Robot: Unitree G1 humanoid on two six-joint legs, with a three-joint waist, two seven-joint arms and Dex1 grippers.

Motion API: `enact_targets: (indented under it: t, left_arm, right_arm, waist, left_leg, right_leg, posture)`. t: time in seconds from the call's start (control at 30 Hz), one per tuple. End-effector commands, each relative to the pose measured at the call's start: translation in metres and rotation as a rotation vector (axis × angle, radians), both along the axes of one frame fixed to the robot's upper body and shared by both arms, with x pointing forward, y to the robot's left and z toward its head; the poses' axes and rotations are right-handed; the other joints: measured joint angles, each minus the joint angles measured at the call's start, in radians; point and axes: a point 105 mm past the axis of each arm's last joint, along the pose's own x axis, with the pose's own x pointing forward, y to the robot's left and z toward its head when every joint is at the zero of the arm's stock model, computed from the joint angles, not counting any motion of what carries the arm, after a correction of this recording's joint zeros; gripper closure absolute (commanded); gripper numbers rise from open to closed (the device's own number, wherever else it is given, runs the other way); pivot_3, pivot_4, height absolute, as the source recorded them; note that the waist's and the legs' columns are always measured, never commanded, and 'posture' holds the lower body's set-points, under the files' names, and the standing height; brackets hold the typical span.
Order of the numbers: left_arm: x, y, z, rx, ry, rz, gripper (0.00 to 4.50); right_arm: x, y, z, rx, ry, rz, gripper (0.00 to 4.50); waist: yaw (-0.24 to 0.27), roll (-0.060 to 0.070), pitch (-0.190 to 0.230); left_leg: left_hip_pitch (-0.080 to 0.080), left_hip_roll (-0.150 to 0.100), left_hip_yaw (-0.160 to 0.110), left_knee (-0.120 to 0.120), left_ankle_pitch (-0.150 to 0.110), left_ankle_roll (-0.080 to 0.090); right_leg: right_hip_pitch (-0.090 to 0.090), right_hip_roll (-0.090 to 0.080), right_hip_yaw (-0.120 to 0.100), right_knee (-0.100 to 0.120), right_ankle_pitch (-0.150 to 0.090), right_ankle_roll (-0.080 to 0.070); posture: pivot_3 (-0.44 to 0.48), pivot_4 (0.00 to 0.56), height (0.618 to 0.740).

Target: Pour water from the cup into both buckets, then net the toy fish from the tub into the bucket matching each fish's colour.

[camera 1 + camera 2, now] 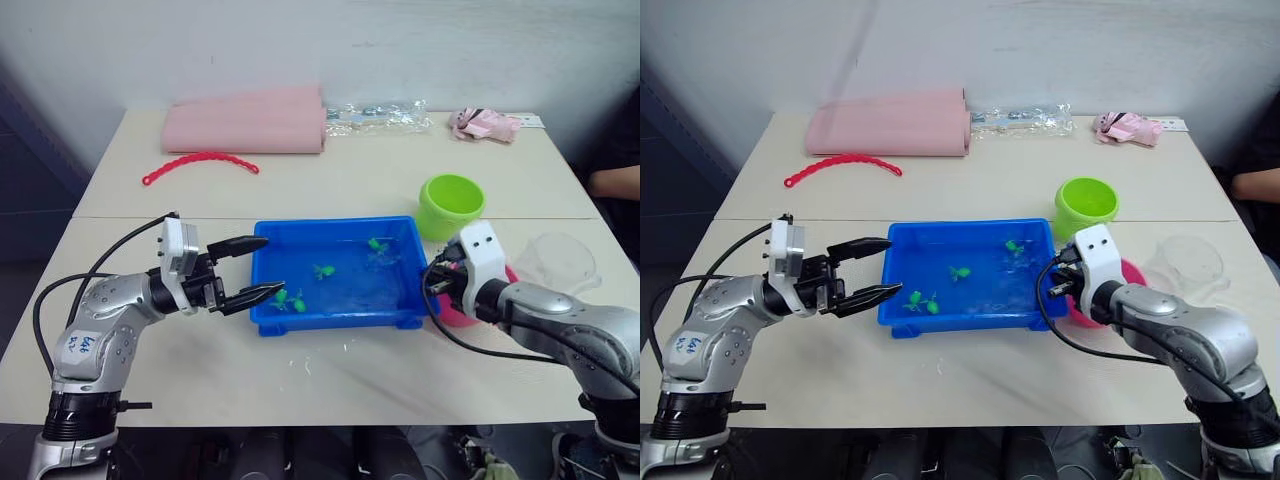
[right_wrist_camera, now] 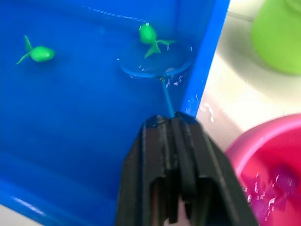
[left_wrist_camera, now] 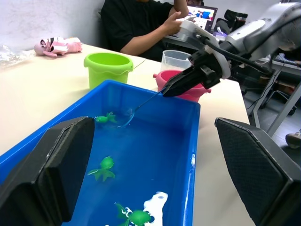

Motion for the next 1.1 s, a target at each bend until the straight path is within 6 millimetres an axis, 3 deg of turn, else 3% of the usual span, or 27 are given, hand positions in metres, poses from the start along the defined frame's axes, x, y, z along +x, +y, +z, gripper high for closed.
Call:
enact_targets:
  t: [0.03, 0.37, 0.63, 0.77, 0.83, 1.1]
  left_arm:
    - [0.0, -0.001, 0.008, -0.002, -0.05, -0.015, 0.05]
    - [0.002, 0.002, 0.007, 0.005, -0.048, -0.015, 0.05]
    - [0.001, 0.002, 0.006, 0.007, -0.043, -0.021, 0.05]
    - [0.002, 0.002, 0.006, -0.001, -0.042, -0.026, 0.05]
    - [0.003, 0.0, 0.006, -0.004, -0.04, -0.035, 0.05]
    - [0.009, -0.001, 0.007, -0.001, -0.047, -0.049, 0.05]
  right_arm:
    - [-0.002, 0.01, 0.014, 0.039, -0.137, 0.072, 4.5]
    - [-0.013, 0.014, 0.012, 0.148, -0.218, 0.157, 4.5]
    - [-0.04, 0.004, 0.015, 0.164, -0.263, 0.251, 4.5]
    - [-0.056, 0.002, 0.018, 0.187, -0.376, 0.329, 4.5]
    - [-0.062, -0.003, 0.01, 0.163, -0.405, 0.334, 4.5]
    - [-0.061, -0.015, -0.001, 0.142, -0.479, 0.255, 4.5]
  waist:
    - [-0.002, 0.0, 0.0]
    - [-0.004, 0.0, 0.0]
    - [-0.001, 0.0, 0.0]
    - [-0.001, 0.0, 0.0]
    - [-0.002, 0.0, 0.0]
    - [-0.003, 0.0, 0.0]
  left_leg:
    - [0.0, 0.0, 0.0, 0.0, 0.0, 0.0]
    - [0.001, 0.0, 0.001, -0.001, 0.0, 0.0]
    - [0.001, 0.0, 0.001, -0.001, 0.0, 0.0]
    - [0.001, 0.0, 0.001, -0.001, 0.0, 0.0]
    - [0.001, 0.0, 0.001, -0.001, 0.0, 0.0]
    - [0.002, 0.0, 0.001, 0.0, 0.0, -0.001]
  right_leg:
    - [0.0, 0.0, 0.0, 0.0, 0.0, 0.0]
    - [0.0, 0.0, 0.0, 0.0, 0.0, 0.0]
    - [0.0, 0.0, 0.0, 0.0, 0.0, 0.0]
    - [0.0, 0.0, 0.0, 0.0, 0.0, 0.0]
    - [0.0, 0.001, 0.0, 0.0, 0.0, 0.0]
    - [0.0, 0.001, 0.001, 0.002, 0.0, 0.0]
  posture:
    - [0.0, 0.15, 0.74]
    - [0.0, 0.15, 0.74]
    - [0.0, 0.15, 0.74]
    - [0.0, 0.15, 0.74]
    - [0.0, 0.15, 0.74]
    - [0.0, 0.15, 0.74]
